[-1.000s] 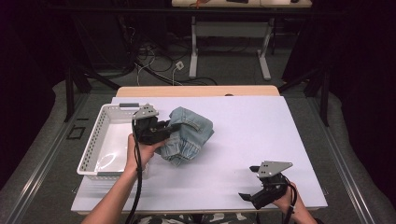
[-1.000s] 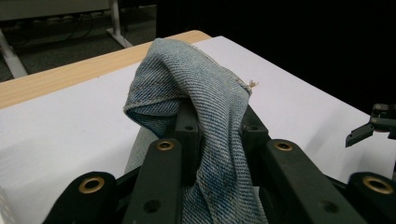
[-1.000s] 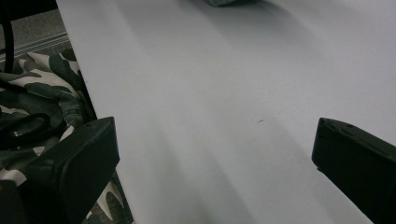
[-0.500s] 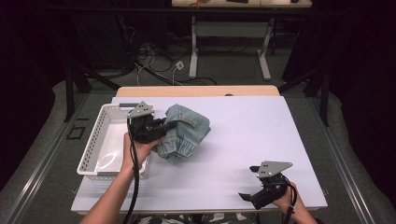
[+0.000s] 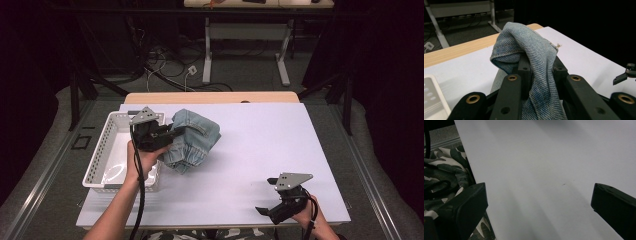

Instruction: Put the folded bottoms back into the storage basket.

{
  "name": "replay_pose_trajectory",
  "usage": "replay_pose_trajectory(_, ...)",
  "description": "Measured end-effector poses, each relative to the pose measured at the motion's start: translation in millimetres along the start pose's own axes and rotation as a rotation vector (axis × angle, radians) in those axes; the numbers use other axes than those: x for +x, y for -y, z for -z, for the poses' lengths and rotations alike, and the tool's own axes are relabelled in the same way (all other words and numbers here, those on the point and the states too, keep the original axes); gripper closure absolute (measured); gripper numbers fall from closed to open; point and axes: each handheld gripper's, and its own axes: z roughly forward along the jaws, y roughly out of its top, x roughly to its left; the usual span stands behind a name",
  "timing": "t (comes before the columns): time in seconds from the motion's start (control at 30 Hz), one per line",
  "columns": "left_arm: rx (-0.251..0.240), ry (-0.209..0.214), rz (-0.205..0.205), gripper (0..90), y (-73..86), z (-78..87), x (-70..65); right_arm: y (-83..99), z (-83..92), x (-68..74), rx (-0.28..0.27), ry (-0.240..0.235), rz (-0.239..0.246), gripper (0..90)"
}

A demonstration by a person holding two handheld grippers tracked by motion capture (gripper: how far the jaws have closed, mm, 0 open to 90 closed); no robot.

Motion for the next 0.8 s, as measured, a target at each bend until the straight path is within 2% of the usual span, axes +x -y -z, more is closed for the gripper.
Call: replay_pose_trajectory(0.8,-0.052,-0.038,0.011,75.4,-8.0,21.1,8.1,0.0,-0.2,0.2,0.001,0.001,-0.002,0.5)
